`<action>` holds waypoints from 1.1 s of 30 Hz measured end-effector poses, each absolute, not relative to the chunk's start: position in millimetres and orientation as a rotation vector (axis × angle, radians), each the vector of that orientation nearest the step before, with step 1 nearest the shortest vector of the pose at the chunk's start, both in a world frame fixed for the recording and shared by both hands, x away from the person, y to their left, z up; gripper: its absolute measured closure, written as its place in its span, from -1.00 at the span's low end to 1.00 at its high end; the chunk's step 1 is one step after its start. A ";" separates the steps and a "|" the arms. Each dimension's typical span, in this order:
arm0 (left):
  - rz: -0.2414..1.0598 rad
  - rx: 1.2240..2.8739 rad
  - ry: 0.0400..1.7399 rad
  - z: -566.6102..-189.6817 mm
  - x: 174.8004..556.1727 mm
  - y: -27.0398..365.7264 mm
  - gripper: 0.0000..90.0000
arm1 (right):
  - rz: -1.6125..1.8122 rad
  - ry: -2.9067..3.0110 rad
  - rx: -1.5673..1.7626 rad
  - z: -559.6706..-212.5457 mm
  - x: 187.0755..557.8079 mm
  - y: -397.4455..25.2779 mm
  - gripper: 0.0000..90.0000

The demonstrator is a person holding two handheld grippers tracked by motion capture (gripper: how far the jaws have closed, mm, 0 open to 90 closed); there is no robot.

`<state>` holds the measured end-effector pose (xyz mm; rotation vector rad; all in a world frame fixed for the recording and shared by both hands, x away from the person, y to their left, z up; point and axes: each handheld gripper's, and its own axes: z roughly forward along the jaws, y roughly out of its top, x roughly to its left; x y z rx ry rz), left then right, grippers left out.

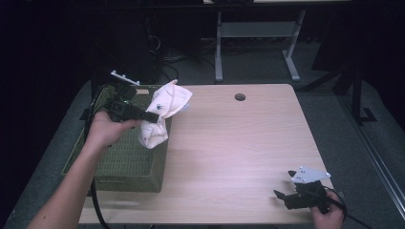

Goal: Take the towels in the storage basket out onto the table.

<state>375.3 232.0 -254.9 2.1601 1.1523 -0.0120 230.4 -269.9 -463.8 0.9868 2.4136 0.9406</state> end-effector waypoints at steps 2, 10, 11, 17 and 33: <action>-0.023 2.170 1.136 -256.7 375.6 224.2 0.68 | 0.938 2.416 0.981 -463.6 230.5 -270.5 -0.69; -0.061 2.198 1.068 -261.2 375.8 195.7 0.68 | 0.943 2.415 0.986 -463.1 229.7 -270.2 -0.69; -0.061 2.198 1.068 -261.2 375.8 195.7 0.68 | 0.943 2.415 0.986 -463.1 229.7 -270.2 -0.69; -0.088 2.213 1.050 -268.0 377.8 181.2 0.68 | 0.943 2.415 0.985 -462.9 229.8 -270.6 -0.69; -0.127 2.265 1.000 -282.9 382.9 143.6 0.68 | 0.948 2.408 0.980 -462.1 229.6 -271.5 -0.69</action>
